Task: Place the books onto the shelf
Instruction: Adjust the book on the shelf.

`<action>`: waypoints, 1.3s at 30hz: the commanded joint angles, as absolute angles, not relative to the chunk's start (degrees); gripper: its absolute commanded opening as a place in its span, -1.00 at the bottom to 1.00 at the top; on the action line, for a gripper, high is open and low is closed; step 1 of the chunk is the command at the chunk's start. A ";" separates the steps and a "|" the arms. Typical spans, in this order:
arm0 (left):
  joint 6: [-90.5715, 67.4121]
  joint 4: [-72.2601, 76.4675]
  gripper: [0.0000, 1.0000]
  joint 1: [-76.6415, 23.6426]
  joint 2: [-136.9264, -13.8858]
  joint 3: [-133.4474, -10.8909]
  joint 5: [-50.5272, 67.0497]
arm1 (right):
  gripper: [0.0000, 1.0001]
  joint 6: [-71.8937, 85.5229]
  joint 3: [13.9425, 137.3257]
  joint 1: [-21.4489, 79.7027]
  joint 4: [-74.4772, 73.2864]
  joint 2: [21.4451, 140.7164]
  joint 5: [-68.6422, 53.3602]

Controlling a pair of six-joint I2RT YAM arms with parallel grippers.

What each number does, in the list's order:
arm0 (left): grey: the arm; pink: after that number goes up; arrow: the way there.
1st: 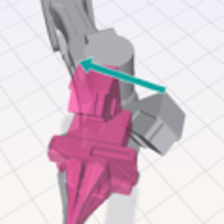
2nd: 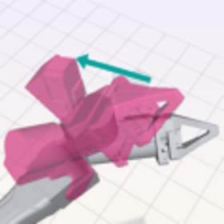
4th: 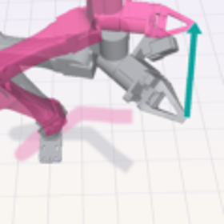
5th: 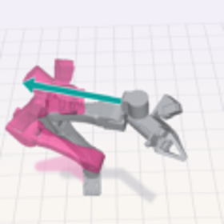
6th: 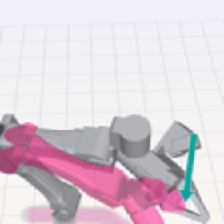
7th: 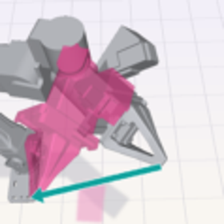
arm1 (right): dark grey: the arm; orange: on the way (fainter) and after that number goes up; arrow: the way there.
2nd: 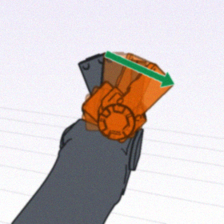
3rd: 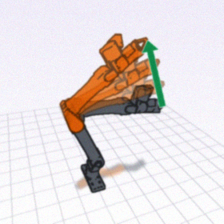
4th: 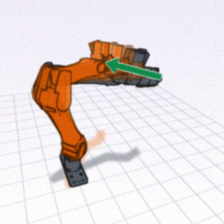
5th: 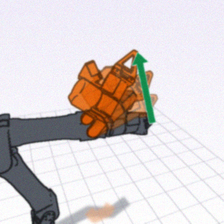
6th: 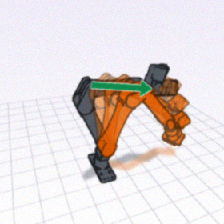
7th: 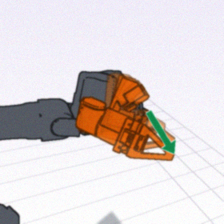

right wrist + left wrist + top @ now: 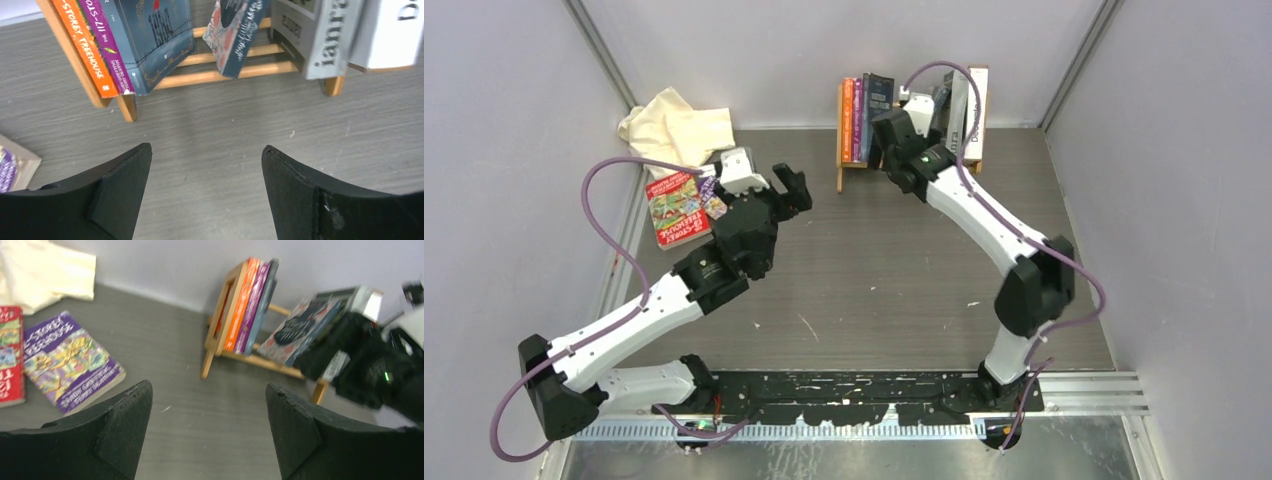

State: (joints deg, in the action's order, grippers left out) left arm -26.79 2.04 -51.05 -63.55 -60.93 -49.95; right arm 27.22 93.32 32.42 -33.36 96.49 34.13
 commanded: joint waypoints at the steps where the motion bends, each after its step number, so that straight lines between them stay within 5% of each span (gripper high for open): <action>1: -31.05 -7.76 0.66 -52.23 -58.54 -58.29 -49.53 | 0.71 26.18 102.94 31.54 -31.99 104.16 34.68; 11: -29.45 -14.07 0.66 -52.56 -49.93 -54.32 -49.46 | 0.71 24.96 119.61 28.26 -38.10 116.76 37.21; 39: -23.80 -9.48 0.67 -52.47 -51.24 -53.94 -51.07 | 0.70 24.20 133.25 19.13 -36.40 130.13 31.76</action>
